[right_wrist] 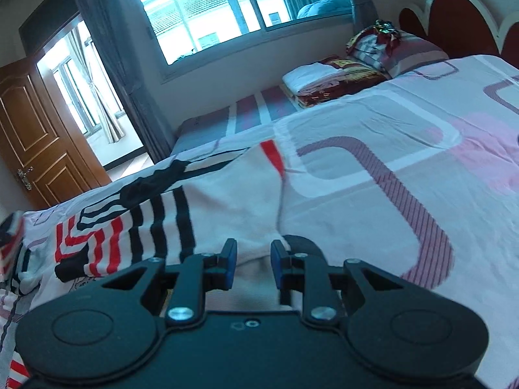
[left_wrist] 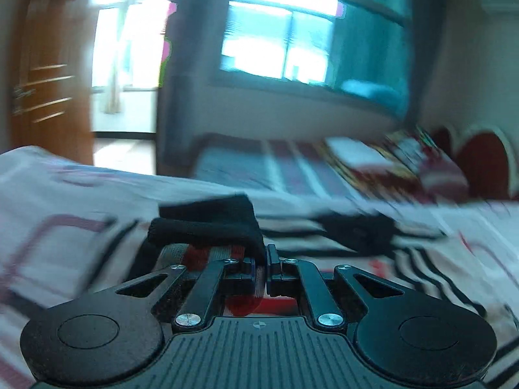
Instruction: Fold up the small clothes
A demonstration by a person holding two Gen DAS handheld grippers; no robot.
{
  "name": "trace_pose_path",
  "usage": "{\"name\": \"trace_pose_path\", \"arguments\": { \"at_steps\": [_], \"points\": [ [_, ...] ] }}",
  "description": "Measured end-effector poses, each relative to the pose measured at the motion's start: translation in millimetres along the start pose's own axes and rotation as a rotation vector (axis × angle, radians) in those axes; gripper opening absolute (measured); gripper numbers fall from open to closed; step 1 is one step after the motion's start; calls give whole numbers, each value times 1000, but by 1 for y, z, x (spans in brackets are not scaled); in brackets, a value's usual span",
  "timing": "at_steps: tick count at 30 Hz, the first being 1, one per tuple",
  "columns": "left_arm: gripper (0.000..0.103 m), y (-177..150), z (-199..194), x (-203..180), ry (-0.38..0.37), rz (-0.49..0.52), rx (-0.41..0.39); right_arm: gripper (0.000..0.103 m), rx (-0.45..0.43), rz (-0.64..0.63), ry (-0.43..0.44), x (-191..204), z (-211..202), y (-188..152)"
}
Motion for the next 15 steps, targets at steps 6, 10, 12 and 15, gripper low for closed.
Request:
{"name": "trace_pose_path", "arguments": {
  "at_steps": [6, 10, 12, 15],
  "points": [
    [6, -43, 20, -128, -83, 210, 131, 24, -11, 38, -50, -34, -19, 3],
    [20, -59, 24, -175, -95, 425, 147, 30, -14, 64, -31, -44, -28, 6],
    [31, -59, 13, -182, -123, 437, 126, 42, -19, 71, -7, -39, -29, 8],
    [40, -41, -18, -158, -115, 364, 80, 43, -9, 75, 54, -19, -21, 10]
  ]
}}
Point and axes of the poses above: each gripper's, at about its wrist camera, not at the fingertips, and z roughly the way its jaws point, x to its left, y to its top, the point moved 9 cm from there along z, roughly the way its jaws point, and after that the axes turned 15 degrees about -x, right-handed, at the moved point
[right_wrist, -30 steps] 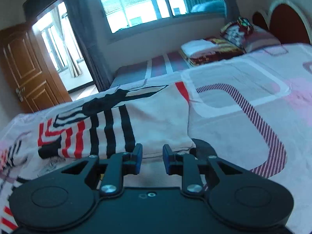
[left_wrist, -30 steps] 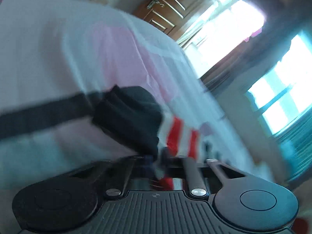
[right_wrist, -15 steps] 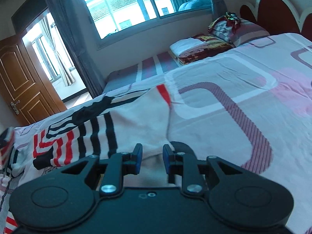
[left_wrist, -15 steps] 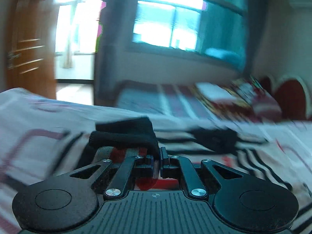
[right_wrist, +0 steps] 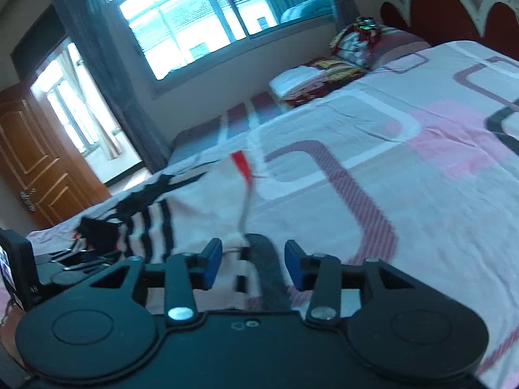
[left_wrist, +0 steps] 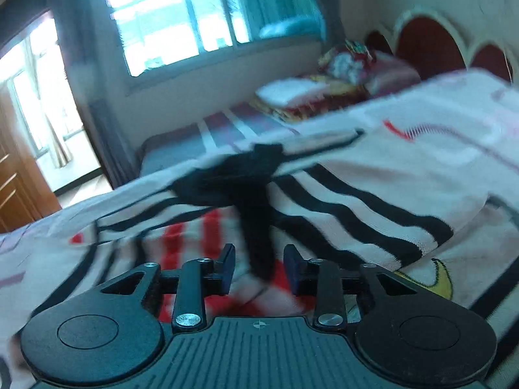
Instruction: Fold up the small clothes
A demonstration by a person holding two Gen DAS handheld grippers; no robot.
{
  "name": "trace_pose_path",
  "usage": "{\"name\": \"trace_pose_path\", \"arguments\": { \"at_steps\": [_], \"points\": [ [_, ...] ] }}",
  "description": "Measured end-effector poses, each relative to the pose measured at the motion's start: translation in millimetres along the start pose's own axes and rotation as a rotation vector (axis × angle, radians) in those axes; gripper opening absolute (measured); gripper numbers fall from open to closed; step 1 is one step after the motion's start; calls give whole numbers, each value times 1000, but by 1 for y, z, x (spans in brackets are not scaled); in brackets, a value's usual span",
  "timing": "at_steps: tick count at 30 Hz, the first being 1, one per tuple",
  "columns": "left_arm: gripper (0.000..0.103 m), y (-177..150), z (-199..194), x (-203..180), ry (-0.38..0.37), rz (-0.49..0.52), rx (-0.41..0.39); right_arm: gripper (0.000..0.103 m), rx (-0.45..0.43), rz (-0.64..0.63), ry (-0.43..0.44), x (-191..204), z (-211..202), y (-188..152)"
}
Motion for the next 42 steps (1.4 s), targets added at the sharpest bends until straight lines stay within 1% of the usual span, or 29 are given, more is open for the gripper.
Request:
{"name": "trace_pose_path", "arguments": {
  "at_steps": [2, 4, 5, 6, 8, 10, 11, 12, 14, 16, 18, 19, 20, 21, 22, 23, 25, 26, 27, 28, 29, 30, 32, 34, 37, 38, 39, 40, 42],
  "points": [
    [48, -1, -28, 34, 47, -40, -49, 43, 6, -15, 43, 20, 11, -1],
    [48, -14, -63, 71, 115, -67, -65, 43, 20, -36, 99, 47, 27, -5],
    [48, -26, -79, 92, 168, -64, -59, 43, 34, -40, 133, 61, 37, -9],
    [48, -39, -86, 111, 210, -55, -39, 43, 57, -43, 170, 77, 48, -15],
    [48, -67, -90, 145, 276, -49, 34, 43, 101, -51, 223, 102, 71, -29],
    [48, -85, -94, 172, 309, -66, 79, 50, 125, -47, 229, 116, 96, -39],
    [48, -90, -95, 178, 313, -64, 89, 57, 138, -27, 221, 117, 108, -44],
    [48, -93, -96, 184, 316, -61, 90, 59, 157, -2, 216, 118, 119, -49],
    [48, -96, -94, 194, 303, -74, 88, 57, 188, 15, 220, 122, 134, -59],
    [48, -93, -78, 190, 271, -67, 84, 55, 186, -10, 233, 130, 139, -62],
    [48, -92, -60, 183, 240, -51, 102, 44, 184, -61, 226, 139, 142, -67],
    [48, -90, -40, 179, 243, -37, 101, 40, 177, -91, 217, 141, 143, -66],
    [48, -89, -36, 181, 250, -34, 101, 31, 174, -119, 212, 144, 144, -66],
    [48, -88, -34, 182, 250, -55, 106, 23, 175, -139, 212, 147, 145, -66],
    [48, -87, -30, 180, 244, -69, 106, 18, 172, -158, 217, 148, 144, -64],
    [48, -87, -28, 180, 246, -59, 106, 8, 158, -181, 224, 151, 143, -61],
    [48, -90, -28, 180, 240, -48, 101, 7, 98, -217, 226, 153, 137, -45],
    [48, -90, -29, 179, 238, -40, 94, 7, 51, -224, 213, 150, 134, -32],
    [48, -90, -28, 177, 237, -29, 90, 7, 4, -211, 187, 142, 126, -17],
    [48, -90, -29, 176, 237, -29, 88, 7, -18, -194, 175, 134, 123, -8],
    [48, -89, -28, 177, 237, -39, 88, 7, -2, -175, 178, 125, 121, -5],
    [48, -88, -28, 178, 240, -57, 87, 7, 32, -173, 183, 119, 123, -8],
    [48, -90, -30, 180, 240, -82, 90, 7, 73, -222, 187, 115, 124, -19],
    [48, -89, -33, 182, 241, -80, 82, 7, 92, -225, 182, 111, 124, -26],
    [48, -86, -35, 188, 239, -97, 75, 7, 100, -204, 178, 105, 119, -29],
    [48, -85, -34, 187, 229, -85, 78, 7, 93, -206, 185, 106, 116, -27],
    [48, -84, -33, 182, 208, -52, 85, 7, 87, -212, 191, 108, 115, -26],
    [48, -88, -30, 177, 181, -39, 111, 7, 78, -218, 194, 110, 114, -24],
    [48, -87, -30, 174, 190, -8, 97, 7, 59, -235, 177, 108, 113, -23]
  ]
}}
Point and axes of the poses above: each gripper's, at about its wrist camera, not at the fingertips, and z roughly the way its jaws point, x to its left, y to its top, the point moved 9 cm from there along z, roughly the way its jaws point, and after that the axes turned 15 degrees about -x, right-handed, at the moved point
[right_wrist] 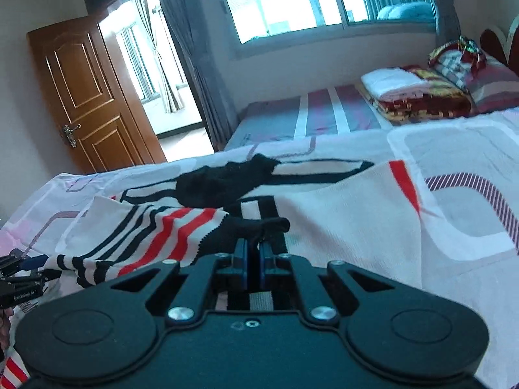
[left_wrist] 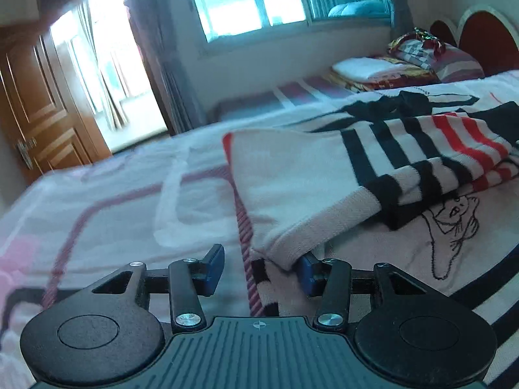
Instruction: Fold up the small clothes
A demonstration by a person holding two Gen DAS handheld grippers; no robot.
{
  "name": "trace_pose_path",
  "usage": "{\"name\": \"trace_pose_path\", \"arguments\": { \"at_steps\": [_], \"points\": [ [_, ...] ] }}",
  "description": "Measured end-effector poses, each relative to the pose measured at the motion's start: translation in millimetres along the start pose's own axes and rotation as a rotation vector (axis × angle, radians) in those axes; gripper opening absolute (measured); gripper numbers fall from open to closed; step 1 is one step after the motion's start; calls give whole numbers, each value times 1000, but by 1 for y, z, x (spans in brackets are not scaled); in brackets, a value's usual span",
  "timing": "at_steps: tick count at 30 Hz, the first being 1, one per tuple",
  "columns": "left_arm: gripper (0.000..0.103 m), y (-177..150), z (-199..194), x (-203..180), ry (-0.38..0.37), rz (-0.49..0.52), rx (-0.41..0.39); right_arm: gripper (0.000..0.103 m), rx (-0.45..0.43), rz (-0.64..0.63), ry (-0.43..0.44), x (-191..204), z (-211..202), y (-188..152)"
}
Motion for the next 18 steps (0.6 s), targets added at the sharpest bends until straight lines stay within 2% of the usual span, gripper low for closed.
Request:
{"name": "trace_pose_path", "arguments": {
  "at_steps": [4, 8, 10, 11, 12, 14, 16, 18],
  "points": [
    [48, -4, 1, 18, 28, -155, 9, 7, 26, 22, -12, -7, 7, -6],
    [48, -13, 0, 18, 34, -164, 10, 7, -19, 5, 12, 1, -1, 8],
    [56, -16, 2, 23, 28, -203, 21, 7, -1, -22, 8, 2, 1, 4],
    [69, -17, 4, 26, 39, -214, 33, 7, 38, -36, -1, 0, 8, -5],
    [75, -18, 5, 32, 48, -224, 47, 7, 81, -41, -14, -3, 15, -14],
    [75, -20, 2, 37, 22, -242, 53, 9, 121, -39, -19, -6, 21, -26],
    [75, -19, -9, 43, 7, -243, 49, 12, 107, -24, -23, -7, 15, -23],
    [75, -7, -26, 51, 7, -273, -9, 17, 51, -26, -39, -11, 1, -14]
  ]
}}
Point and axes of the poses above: each gripper's, at about its wrist camera, not at the fingertips, and z roughly the way its jaws point, x to its left, y to its top, the point moved 9 cm from there along z, roughly the way its jaws point, and after that the axes turned 15 degrees about -x, right-handed, at the moved point
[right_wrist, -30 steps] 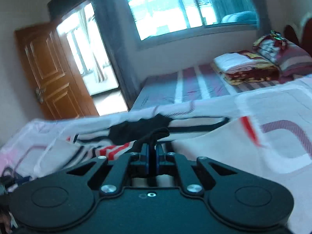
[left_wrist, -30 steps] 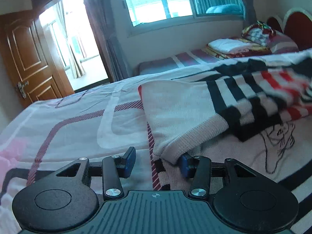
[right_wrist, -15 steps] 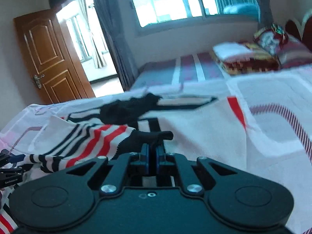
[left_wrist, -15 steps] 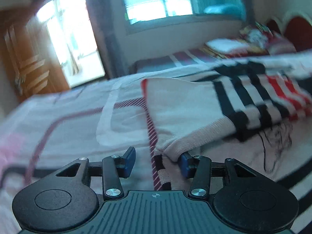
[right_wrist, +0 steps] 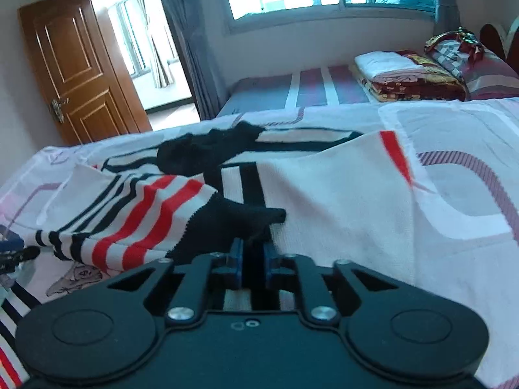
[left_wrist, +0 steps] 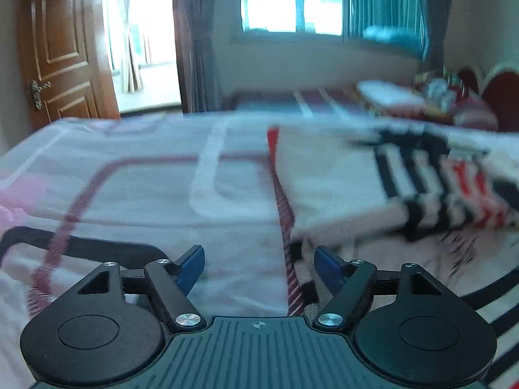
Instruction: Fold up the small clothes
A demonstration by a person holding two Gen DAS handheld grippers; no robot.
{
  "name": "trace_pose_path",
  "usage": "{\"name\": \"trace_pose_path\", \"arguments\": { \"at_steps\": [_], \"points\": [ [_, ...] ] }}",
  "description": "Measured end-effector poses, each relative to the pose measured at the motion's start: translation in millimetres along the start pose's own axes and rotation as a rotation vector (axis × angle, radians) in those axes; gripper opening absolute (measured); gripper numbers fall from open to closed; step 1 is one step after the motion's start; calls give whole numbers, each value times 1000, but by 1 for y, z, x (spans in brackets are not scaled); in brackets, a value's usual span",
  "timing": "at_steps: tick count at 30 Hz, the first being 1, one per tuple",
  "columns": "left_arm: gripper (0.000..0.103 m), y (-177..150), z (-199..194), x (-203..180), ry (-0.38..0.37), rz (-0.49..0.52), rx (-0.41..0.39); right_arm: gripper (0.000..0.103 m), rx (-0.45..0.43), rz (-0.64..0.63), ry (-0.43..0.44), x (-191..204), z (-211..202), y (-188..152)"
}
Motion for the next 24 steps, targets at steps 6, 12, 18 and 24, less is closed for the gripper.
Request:
{"name": "trace_pose_path", "arguments": {
  "at_steps": [6, 12, 18, 24],
  "points": [
    [75, 39, 17, -51, -126, -90, -83, 16, -76, 2, 45, 11, 0, 24],
    [77, -7, 58, -101, -168, 46, 24, 14, 6, -183, 135, 73, 38, -5],
    [77, 20, 49, -92, -159, 29, -21, 18, 15, -215, 99, 65, 38, -5],
    [77, 3, 77, -93, -122, 30, 65, 19, -7, -228, 147, 91, 54, 1]
  ]
}}
Point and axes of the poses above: each gripper's, at about its wrist camera, not at the fingertips, and z roughly the way its jaws point, x to its left, y to its top, the point moved 9 cm from there along z, roughly the way its jaws point, and after that the axes turned 15 degrees about -x, right-handed, at the moved point
